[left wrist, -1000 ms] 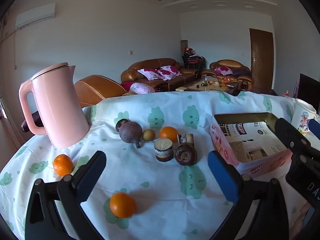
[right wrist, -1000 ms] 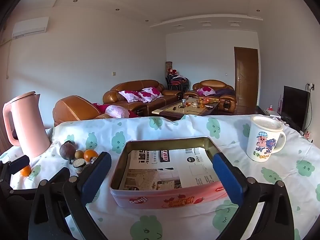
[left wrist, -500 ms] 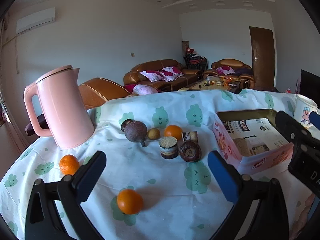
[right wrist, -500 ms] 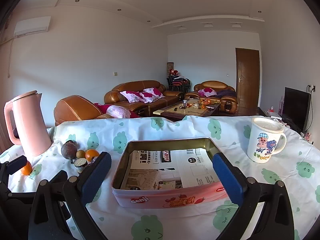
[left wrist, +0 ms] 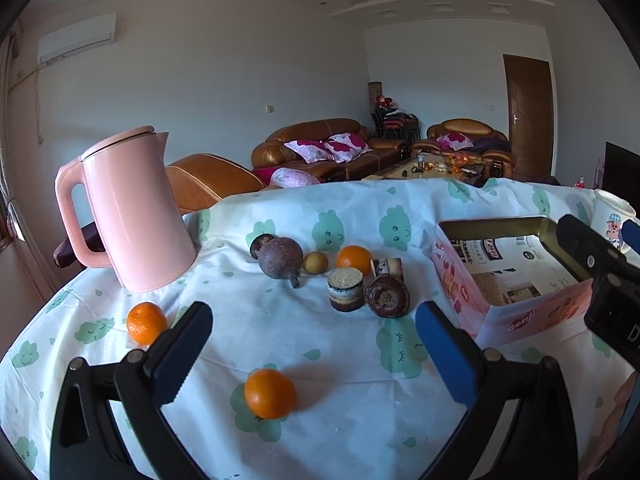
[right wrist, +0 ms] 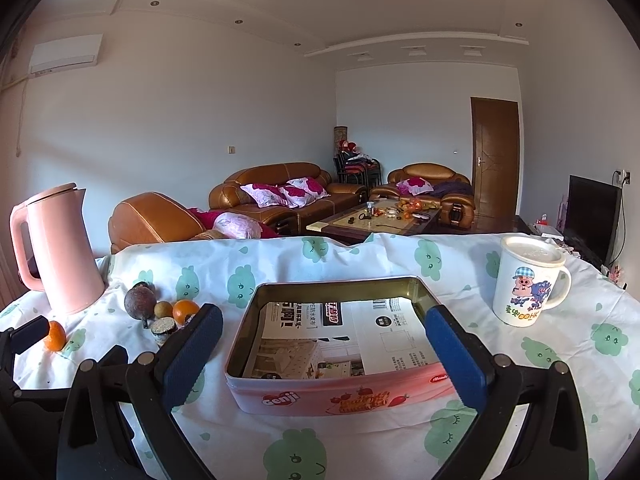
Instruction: Organize fruits
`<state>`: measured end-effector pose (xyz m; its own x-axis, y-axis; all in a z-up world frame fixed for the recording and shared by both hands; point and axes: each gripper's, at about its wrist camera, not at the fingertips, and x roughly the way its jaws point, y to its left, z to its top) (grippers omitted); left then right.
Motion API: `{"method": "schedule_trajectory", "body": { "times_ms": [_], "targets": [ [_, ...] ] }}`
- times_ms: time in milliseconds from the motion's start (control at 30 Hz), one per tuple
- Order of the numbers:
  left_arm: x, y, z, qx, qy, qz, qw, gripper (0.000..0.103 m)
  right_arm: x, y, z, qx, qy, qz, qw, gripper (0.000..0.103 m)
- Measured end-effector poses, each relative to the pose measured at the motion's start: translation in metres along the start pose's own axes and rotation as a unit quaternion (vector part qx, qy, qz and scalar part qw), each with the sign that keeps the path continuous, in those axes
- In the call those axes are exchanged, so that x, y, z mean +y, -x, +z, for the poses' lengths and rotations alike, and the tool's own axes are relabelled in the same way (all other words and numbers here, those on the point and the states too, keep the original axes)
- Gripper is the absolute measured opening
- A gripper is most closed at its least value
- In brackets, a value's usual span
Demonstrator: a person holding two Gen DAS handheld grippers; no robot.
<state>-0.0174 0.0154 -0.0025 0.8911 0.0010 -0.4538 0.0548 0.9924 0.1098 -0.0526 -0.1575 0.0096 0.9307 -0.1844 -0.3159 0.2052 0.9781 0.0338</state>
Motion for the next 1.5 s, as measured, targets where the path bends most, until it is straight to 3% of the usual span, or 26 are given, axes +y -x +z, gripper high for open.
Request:
{"method": "schedule_trajectory", "body": {
  "times_ms": [1500],
  "targets": [
    [0.0003, 0.0053, -0.0035, 0.002, 0.006, -0.001, 1.0000, 0.103, 0.0004, 0.0013, -0.0004, -0.002, 0.003, 0.000, 1.000, 0.102]
  ]
}}
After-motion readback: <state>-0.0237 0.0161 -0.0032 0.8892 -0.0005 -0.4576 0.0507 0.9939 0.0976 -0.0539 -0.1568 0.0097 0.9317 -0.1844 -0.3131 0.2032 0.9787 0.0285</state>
